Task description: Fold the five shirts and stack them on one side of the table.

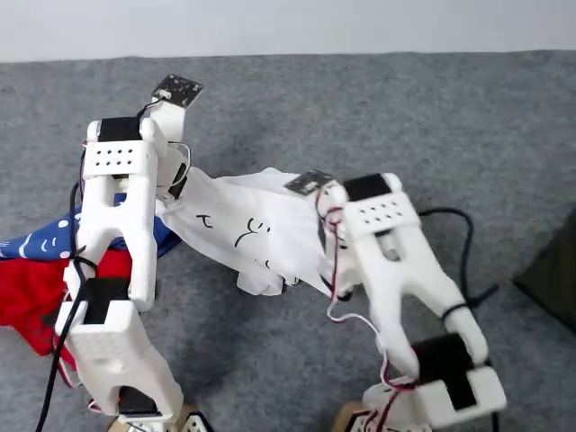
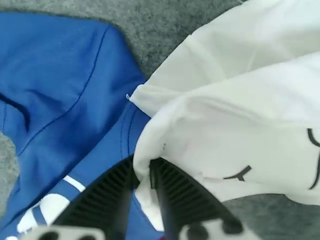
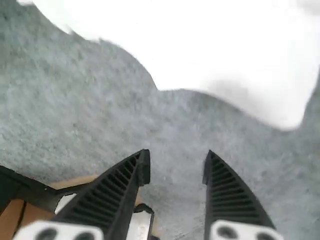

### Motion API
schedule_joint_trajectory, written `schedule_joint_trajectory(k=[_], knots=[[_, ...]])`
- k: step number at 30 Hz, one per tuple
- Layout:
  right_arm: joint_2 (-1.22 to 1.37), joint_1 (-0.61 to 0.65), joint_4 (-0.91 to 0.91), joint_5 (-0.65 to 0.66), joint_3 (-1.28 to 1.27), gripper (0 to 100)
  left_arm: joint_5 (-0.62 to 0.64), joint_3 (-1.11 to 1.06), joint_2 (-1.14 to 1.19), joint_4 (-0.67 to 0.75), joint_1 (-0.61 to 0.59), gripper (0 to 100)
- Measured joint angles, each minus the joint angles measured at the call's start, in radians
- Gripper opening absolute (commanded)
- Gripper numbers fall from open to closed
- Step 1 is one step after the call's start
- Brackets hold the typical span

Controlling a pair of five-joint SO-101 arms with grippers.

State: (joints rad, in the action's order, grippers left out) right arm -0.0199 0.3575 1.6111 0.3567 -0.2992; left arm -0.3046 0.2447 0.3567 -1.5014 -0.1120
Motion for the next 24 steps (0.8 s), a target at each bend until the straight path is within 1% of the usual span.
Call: schedule_joint_trajectory(k=[3,7,14,24], knots=[[0.071,0.043,0.012,0.034,0.064,20.2,-0.028,0.000,0.000,0.003,0.000,0],[0.141,0.095,0.029,0.046,0.127,20.2,-0.031,0.000,0.000,0.003,0.000,0],[0.245,0.140,0.023,0.048,0.137,20.2,-0.031,0.000,0.000,0.003,0.000,0],[0.402,0.140,-0.126,0.054,0.137,20.2,-0.031,0.000,0.000,0.023,0.000,0]])
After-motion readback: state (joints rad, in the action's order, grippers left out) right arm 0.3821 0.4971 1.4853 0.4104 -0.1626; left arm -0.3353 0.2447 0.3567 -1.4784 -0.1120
